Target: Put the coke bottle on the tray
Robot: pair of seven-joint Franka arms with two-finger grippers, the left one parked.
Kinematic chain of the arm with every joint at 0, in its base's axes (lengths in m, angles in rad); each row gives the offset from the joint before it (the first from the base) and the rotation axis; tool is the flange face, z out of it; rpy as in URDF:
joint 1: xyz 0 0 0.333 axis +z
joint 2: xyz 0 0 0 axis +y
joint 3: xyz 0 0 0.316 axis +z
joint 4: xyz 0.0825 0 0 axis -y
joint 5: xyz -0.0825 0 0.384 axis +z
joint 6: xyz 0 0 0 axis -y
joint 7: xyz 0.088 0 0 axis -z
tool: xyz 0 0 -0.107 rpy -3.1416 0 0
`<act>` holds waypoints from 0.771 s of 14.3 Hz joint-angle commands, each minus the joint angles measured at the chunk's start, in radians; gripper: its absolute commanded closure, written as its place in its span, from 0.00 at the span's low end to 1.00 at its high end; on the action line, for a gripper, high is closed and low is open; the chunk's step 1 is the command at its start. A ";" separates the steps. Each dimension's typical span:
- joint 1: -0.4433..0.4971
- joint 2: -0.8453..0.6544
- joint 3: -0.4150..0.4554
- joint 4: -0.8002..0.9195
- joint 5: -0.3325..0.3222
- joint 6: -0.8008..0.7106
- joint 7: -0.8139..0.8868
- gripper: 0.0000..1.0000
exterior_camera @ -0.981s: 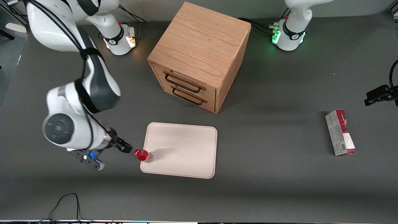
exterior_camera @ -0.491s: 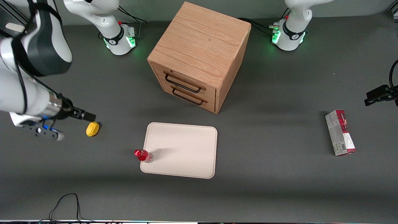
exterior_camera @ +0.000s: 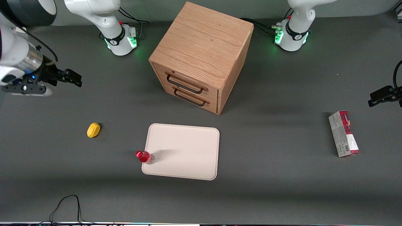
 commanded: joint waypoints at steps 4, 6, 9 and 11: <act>0.002 0.101 -0.017 0.102 0.032 0.018 -0.027 0.00; 0.005 0.110 -0.026 0.133 0.034 -0.016 -0.033 0.00; 0.042 0.094 -0.064 0.168 0.048 -0.103 -0.039 0.00; 0.132 0.094 -0.170 0.173 0.049 -0.108 -0.039 0.00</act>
